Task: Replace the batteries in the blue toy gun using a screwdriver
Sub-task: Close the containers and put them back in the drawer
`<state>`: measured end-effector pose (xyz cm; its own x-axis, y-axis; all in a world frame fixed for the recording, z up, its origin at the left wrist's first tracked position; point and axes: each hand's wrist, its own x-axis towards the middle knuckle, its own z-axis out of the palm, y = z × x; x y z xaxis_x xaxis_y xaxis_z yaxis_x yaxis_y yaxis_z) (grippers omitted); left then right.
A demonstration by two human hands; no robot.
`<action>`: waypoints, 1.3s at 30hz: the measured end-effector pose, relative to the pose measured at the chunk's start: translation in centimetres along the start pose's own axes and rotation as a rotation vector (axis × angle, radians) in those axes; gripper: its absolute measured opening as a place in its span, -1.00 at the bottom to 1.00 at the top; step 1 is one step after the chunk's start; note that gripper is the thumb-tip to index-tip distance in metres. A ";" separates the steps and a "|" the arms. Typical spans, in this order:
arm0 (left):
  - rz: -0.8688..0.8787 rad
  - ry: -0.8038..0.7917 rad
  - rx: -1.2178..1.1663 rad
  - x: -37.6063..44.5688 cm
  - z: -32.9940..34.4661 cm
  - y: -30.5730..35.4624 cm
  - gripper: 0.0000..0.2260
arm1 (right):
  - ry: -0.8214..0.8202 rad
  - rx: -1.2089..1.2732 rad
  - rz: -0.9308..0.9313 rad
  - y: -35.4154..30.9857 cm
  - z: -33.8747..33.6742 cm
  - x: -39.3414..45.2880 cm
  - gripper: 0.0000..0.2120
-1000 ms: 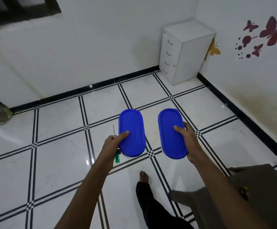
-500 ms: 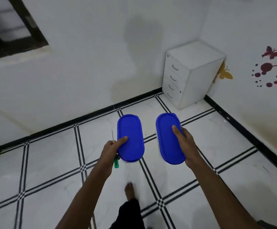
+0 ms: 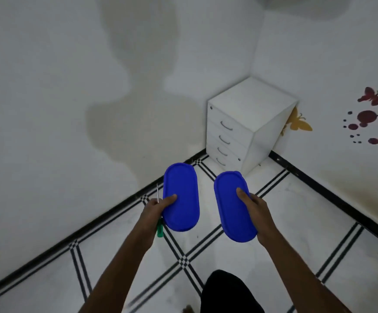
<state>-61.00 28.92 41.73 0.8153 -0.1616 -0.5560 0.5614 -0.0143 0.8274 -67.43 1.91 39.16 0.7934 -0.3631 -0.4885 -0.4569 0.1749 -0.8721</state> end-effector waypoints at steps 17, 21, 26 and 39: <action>-0.148 -0.012 0.151 45.4 7.0 12.0 -0.46 | 0.144 -0.163 0.108 -4.4 5.8 44.7 -0.77; -0.164 -0.043 0.209 54.0 7.6 9.6 -0.40 | 0.119 -0.323 0.152 -0.3 6.2 54.8 -0.45; -0.192 -0.095 0.277 64.9 7.3 5.3 -0.71 | 0.035 -0.556 0.192 4.6 6.3 66.6 -0.27; -0.269 -0.191 0.377 76.3 5.9 2.8 -0.29 | 0.108 -0.825 0.151 9.1 7.9 77.1 -0.01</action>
<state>2.00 10.74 2.08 0.5887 -0.2803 -0.7582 0.6292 -0.4301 0.6474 -7.23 -17.32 -6.68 0.6766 -0.4827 -0.5561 -0.7355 -0.4805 -0.4777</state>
